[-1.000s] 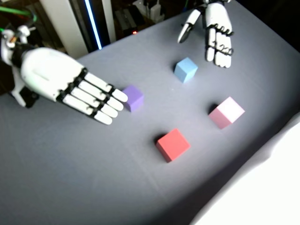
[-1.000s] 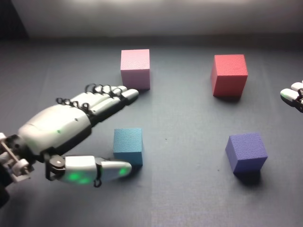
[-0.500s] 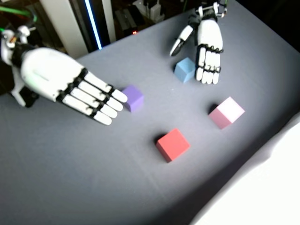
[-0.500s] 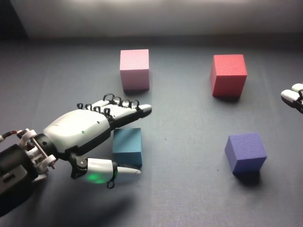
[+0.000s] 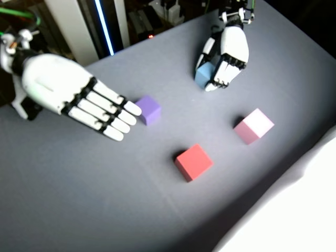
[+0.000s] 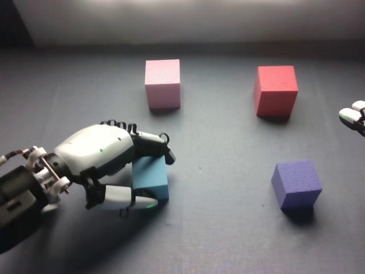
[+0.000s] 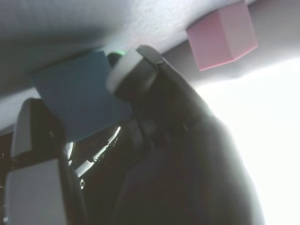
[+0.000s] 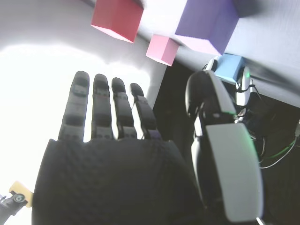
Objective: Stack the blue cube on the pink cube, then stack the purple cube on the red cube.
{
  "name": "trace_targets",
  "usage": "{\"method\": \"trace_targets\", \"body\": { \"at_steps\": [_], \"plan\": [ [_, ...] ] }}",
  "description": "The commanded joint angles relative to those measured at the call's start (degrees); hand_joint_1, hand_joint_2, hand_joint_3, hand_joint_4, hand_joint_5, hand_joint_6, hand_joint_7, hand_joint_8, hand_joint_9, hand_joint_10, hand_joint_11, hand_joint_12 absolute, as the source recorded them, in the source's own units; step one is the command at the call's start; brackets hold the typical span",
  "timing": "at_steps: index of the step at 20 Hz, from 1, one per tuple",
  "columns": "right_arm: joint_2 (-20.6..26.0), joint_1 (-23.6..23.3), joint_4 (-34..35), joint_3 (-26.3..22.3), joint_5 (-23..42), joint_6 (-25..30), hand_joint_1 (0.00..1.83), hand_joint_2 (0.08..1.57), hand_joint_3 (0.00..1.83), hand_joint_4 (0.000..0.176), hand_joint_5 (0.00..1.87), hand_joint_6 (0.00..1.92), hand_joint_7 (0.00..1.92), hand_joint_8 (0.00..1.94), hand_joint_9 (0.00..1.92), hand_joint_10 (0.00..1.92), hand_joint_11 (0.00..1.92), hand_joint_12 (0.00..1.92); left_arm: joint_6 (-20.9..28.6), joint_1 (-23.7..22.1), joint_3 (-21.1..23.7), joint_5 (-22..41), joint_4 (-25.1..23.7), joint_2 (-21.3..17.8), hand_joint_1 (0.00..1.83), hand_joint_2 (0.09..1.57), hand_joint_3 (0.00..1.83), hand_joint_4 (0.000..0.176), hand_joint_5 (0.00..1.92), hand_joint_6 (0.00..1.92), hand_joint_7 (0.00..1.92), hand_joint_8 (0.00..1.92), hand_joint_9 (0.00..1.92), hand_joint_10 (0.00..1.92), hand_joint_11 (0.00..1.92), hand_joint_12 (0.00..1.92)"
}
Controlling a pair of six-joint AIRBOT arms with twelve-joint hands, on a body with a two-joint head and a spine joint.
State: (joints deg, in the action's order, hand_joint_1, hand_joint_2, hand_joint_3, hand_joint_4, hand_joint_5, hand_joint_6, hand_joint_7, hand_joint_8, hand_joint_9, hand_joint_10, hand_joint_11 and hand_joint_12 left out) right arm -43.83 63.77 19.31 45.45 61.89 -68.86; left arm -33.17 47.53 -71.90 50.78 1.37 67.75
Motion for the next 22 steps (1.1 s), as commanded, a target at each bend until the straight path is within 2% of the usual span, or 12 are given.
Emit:
{"method": "trace_targets", "body": {
  "at_steps": [1,3,4,8,12,13,16,17,18,19,21,22],
  "plan": [
    [-0.1,0.0,-0.2,0.0,7.0,0.4,0.56,1.34,0.0,0.0,0.0,0.0,0.0,0.0,0.0,0.0,0.0,0.0,0.2,-1.1,0.2,8.4,0.1,-0.9,1.06,1.19,0.0,0.0,0.84,1.24,1.07,1.92,1.32,1.92,1.41,1.92],
    [-0.1,0.0,-0.1,0.0,7.0,0.5,0.6,1.34,0.0,0.0,0.0,0.0,0.0,0.0,0.0,0.0,0.0,0.0,0.1,-2.7,-0.4,8.7,0.0,-1.4,1.03,1.21,0.0,0.0,0.8,1.29,1.12,1.92,1.36,1.92,1.48,1.92],
    [-0.1,0.0,0.0,0.0,7.0,0.5,0.58,1.34,0.0,0.0,0.0,0.0,0.0,0.0,0.0,0.0,0.0,0.0,0.0,-4.0,-1.2,8.5,0.0,-1.3,0.99,1.23,0.01,0.008,0.76,1.34,0.84,1.88,1.11,1.92,1.25,1.92],
    [-0.4,0.0,0.0,0.1,7.1,0.5,0.57,1.34,0.0,0.0,0.0,0.0,0.0,0.0,0.0,0.0,0.0,0.0,-1.5,-9.1,-4.1,5.1,0.1,-0.7,1.19,1.24,0.0,0.0,0.8,1.07,0.73,1.66,0.78,1.92,0.92,1.92],
    [-0.9,0.0,0.2,0.4,7.1,0.5,0.61,1.34,0.0,0.0,0.0,0.0,0.0,0.0,0.0,0.0,0.0,0.0,-2.8,-14.4,-7.7,0.7,0.9,0.5,1.13,1.17,0.0,0.0,0.88,1.15,0.93,1.91,1.14,1.92,1.27,1.92],
    [-1.0,0.0,0.2,0.5,7.1,0.5,0.64,1.34,0.0,0.0,0.0,0.0,0.0,0.0,0.0,0.0,0.0,0.0,-2.8,-15.7,-8.6,-0.2,1.1,0.8,1.19,1.23,0.01,0.0,0.78,1.09,0.77,1.71,0.96,1.92,1.08,1.92],
    [-1.0,0.0,0.2,0.6,7.0,0.6,0.67,1.32,0.0,0.0,0.0,0.0,0.0,0.0,0.0,0.0,0.0,0.0,-3.5,-19.3,-10.8,-2.9,1.3,1.7,1.19,1.27,0.01,0.0,0.69,1.17,0.74,1.69,0.99,1.92,1.1,1.92],
    [-1.0,0.1,0.2,0.6,7.0,0.6,0.69,1.32,0.0,0.0,0.0,0.0,0.0,0.0,0.0,0.0,0.0,0.0,-3.6,-20.0,-11.3,-3.5,1.4,2.0,1.18,1.23,0.0,0.0,0.72,1.26,0.83,1.43,0.85,1.61,0.83,1.88],
    [-1.0,0.1,0.2,0.6,7.0,0.6,0.68,1.32,0.0,0.0,0.0,0.0,0.0,0.0,0.0,0.0,0.0,0.0,-4.0,-21.3,-12.2,-4.5,1.6,2.6,1.19,1.22,0.0,0.0,0.73,1.25,0.87,1.39,0.86,1.57,0.8,1.9],
    [-1.2,0.1,0.2,0.8,7.0,0.6,0.7,1.32,0.0,0.0,0.0,0.0,0.0,0.0,0.0,0.0,0.0,0.0,-5.5,-23.5,-14.2,-7.8,2.5,4.0,1.14,1.18,0.0,0.0,0.85,1.17,0.99,1.83,1.1,1.87,1.18,1.92],
    [-1.4,0.1,0.2,0.8,7.0,0.7,0.68,1.33,0.0,0.0,0.0,0.0,0.0,0.0,0.0,0.0,0.0,0.0,-5.6,-24.0,-15.7,-9.4,3.1,5.1,1.11,1.18,0.0,0.0,0.86,1.19,0.95,1.9,1.1,1.91,1.21,1.92],
    [-1.5,0.1,0.2,0.9,6.9,0.9,0.65,1.34,0.0,0.0,0.0,0.0,0.0,0.0,0.0,0.0,0.0,0.0,-5.6,-24.3,-16.7,-10.5,3.4,5.9,1.18,1.23,0.02,0.0,0.76,1.15,0.78,1.72,0.93,1.92,1.06,1.92]
  ]
}}
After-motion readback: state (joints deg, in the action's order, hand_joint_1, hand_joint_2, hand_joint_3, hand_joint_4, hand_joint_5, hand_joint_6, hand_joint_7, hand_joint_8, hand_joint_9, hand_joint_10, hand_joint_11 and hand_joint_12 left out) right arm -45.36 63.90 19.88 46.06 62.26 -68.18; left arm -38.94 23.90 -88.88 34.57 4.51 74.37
